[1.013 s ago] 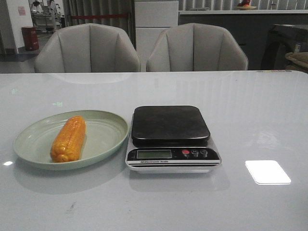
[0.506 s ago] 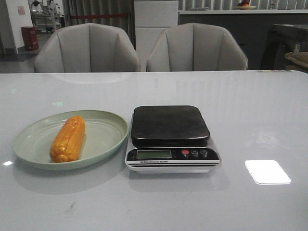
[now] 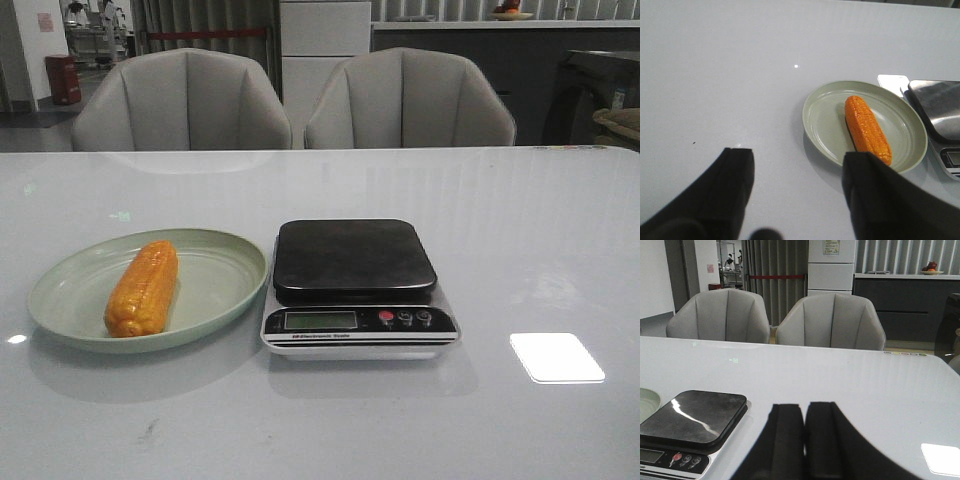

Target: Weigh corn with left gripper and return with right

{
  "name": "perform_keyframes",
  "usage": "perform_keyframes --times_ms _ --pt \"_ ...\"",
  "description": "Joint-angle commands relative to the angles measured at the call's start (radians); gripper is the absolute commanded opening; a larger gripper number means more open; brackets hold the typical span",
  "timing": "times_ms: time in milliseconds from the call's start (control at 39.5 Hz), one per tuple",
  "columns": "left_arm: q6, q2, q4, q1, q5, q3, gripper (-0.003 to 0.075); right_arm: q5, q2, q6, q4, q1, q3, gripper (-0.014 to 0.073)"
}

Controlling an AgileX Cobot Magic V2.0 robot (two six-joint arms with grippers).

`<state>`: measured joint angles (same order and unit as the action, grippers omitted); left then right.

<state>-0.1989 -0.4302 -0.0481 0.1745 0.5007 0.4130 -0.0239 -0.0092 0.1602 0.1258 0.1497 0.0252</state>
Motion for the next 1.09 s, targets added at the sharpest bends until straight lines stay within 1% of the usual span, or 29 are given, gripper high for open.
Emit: perform_keyframes --times_ms 0,127,253,557,658,835,962,1063 --pt "-0.008 -0.089 0.008 0.008 -0.085 0.07 0.0529 -0.074 -0.019 -0.004 0.001 -0.001 0.011 0.0159" --pt "0.002 -0.194 0.008 0.016 -0.102 0.119 0.0529 -0.074 -0.019 -0.004 0.001 -0.001 0.011 0.0159" --pt "0.002 -0.312 0.015 0.052 -0.119 0.166 0.0529 -0.074 -0.019 -0.004 0.001 -0.001 0.011 0.0159" --pt "0.002 -0.672 0.048 0.206 -0.215 0.29 0.0528 -0.074 -0.019 -0.004 0.001 -0.001 0.011 0.0159" --pt "0.0 -0.787 0.078 0.241 -0.251 0.34 0.0528 -0.074 -0.019 -0.004 0.001 -0.001 0.011 0.0159" --pt "0.0 -0.972 0.115 0.25 -0.246 0.433 0.0528 -0.074 -0.019 -0.004 0.001 -0.001 0.011 0.0159" --pt "0.0 -1.077 0.115 0.25 -0.242 0.483 0.0529 -0.074 -0.019 -0.004 0.001 -0.001 0.011 0.0159" --pt "0.0 -1.141 0.127 0.25 -0.244 0.51 0.0548 -0.074 -0.019 -0.004 0.001 -0.001 0.011 0.0159"
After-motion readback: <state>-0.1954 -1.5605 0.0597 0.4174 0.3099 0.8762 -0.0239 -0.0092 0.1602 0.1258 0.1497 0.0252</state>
